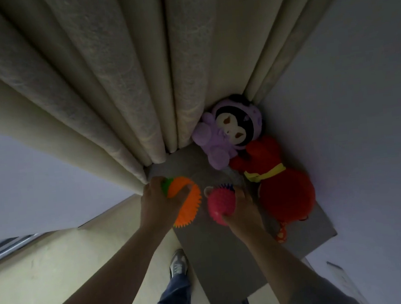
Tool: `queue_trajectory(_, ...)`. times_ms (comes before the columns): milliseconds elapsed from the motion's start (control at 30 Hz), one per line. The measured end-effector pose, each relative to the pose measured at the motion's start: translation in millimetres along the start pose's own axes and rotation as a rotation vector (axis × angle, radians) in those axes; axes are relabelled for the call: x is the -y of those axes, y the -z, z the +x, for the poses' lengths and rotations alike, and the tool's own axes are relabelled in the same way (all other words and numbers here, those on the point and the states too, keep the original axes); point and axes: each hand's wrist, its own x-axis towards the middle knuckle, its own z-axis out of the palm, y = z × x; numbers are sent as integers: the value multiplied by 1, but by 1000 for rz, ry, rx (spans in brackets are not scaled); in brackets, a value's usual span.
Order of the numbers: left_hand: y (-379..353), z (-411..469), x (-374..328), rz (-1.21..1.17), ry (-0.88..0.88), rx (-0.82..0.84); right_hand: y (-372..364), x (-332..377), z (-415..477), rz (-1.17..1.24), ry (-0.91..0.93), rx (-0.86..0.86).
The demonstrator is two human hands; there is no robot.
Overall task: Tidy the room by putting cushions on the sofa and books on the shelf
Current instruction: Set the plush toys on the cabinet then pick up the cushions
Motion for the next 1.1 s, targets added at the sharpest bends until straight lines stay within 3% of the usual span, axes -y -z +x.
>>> queue_trajectory(233, -39, 16, -15, 6, -76, 8, 0, -10, -1, 9, 42, -1)
queue_trajectory(400, -55, 24, -6, 59, -10, 325, 2, -12, -7, 57, 47, 2)
queue_trajectory(467, -55, 23, -5, 54, -27, 369, 3, -13, -10, 70, 45, -8)
queue_trajectory(667, -37, 13, -5, 15, -170, 249, 14, -6, -27, 138, 52, -48)
queue_trajectory(767, -24, 1, -11, -67, -156, 168, 19, -3, -35, 188, 46, -65)
queue_trajectory(933, 2, -24, -10, -106, -129, 185, 33, 12, -58, 284, 44, -168)
queue_trajectory(1100, 38, -56, -6, -297, -99, 155, 50, 37, -93, 362, 97, -264)
